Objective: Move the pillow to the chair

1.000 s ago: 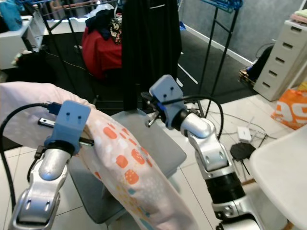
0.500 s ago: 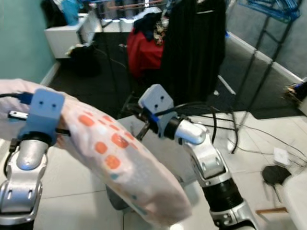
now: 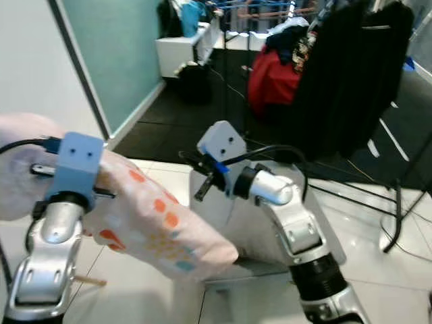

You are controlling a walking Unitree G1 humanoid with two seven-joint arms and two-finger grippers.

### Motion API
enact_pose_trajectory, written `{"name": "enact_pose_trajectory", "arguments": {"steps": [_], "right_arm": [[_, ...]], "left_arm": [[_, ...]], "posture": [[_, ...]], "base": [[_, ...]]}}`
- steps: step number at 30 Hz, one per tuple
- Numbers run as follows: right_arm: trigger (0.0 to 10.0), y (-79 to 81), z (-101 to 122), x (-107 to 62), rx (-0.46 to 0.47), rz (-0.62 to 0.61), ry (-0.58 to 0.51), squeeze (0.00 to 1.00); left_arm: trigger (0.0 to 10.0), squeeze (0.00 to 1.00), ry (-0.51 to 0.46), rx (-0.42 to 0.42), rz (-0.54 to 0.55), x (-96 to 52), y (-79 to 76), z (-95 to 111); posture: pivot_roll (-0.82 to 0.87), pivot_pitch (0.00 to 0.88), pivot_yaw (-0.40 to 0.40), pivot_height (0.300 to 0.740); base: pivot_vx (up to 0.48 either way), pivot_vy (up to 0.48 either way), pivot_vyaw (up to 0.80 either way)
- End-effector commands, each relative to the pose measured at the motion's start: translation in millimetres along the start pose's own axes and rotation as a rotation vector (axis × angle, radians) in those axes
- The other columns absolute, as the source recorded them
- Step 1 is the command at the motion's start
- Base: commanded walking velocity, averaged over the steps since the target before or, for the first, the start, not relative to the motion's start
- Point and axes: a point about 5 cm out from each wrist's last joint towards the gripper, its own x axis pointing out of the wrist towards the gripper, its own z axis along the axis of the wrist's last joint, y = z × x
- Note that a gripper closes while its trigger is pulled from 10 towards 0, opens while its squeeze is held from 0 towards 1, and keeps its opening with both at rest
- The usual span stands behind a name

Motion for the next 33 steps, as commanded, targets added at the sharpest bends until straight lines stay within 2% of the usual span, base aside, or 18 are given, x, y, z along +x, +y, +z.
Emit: {"name": "enact_pose_trajectory", "arguments": {"steps": [1, 10, 33], "right_arm": [[10.0, -0.7, -0.2, -1.6, 0.004, 0.001, 0.004, 0.0], [10.0, -5.5, -2.2, -1.8, 0.005, -0.047, 0.009, 0.0], [10.0, -7.4, -0.7, -2.6, 0.008, -0.064, 0.001, 0.0]], "left_arm": [[10.0, 0.0, -0.07, -0.019, -0.006, 0.2, -1.3, 14.3], [10.0, 0.0, -0.093, -0.057, -0.066, -0.5, -7.4, 19.9], [10.0, 0.0, -0.109, -0.082, -0.121, -0.1, -17.2, 25.9]], "posture": [[-0.18, 0.03, -0.029, 0.699], [-0.17, 0.035, -0.025, 0.699], [-0.18, 0.039, -0.02, 0.699]], "base": [[0.0, 0.0, 0.8], [0.0, 0.0, 0.8], [0.0, 0.0, 0.8]]}}
